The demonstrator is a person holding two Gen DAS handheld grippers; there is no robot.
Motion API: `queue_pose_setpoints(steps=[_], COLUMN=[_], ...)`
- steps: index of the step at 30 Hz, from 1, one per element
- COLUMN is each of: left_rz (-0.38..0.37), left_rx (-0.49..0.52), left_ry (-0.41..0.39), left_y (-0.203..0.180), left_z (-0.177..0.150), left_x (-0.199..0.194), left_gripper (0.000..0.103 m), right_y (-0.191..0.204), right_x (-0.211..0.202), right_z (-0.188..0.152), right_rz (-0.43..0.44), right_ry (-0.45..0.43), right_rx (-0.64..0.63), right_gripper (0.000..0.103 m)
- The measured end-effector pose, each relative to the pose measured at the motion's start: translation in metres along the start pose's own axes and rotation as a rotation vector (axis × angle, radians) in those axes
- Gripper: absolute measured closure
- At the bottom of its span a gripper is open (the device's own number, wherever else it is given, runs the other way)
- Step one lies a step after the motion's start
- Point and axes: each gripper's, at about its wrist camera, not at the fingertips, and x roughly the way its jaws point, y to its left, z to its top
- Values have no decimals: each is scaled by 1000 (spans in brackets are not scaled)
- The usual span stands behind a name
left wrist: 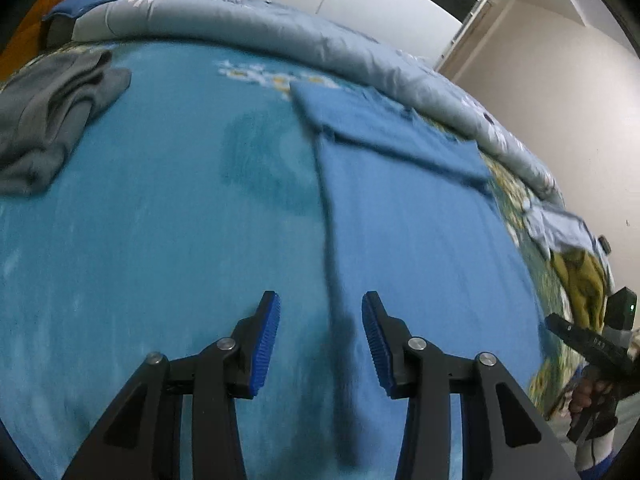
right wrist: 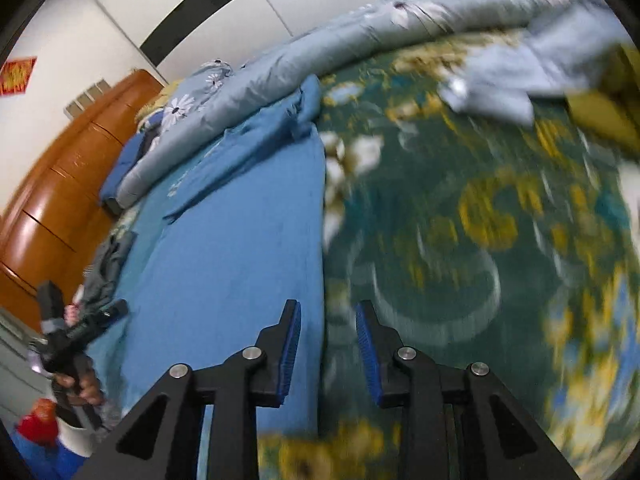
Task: Fold clothes
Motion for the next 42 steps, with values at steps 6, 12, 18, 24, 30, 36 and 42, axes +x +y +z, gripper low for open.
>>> queue_pose_setpoints(steps=[6, 12, 18, 24, 30, 36, 42], left_rz=[-17, -17, -20, -62, -150, -123, -157], left_rx=[-10, -10, 16, -9, -159, -89, -72], left_ry=[29, 46, 55, 53, 39, 59, 40], left_y=[-10, -19, -31, -28, -7, -15, -15], left_z=[-21, -30, -36, -43, -47, -49, -49], left_x=[-6, -6, -3, -6, -9, -6, -7], left_gripper=[59, 59, 59, 80, 98, 96, 94], right_y=[-2, -3, -6, 7, 0, -4, -5], right_x=[1, 11, 17, 11, 9, 10, 12], right_z=[-18, -14, -15, -18, -18, -18, -18], right_rz=[77, 134, 163, 124, 123, 128, 139], right_ry=[11, 37, 60, 64, 59, 69, 85], right_rx=[17, 74, 99, -5, 13, 15, 5], right_gripper=[71, 71, 87, 99, 99, 99, 98])
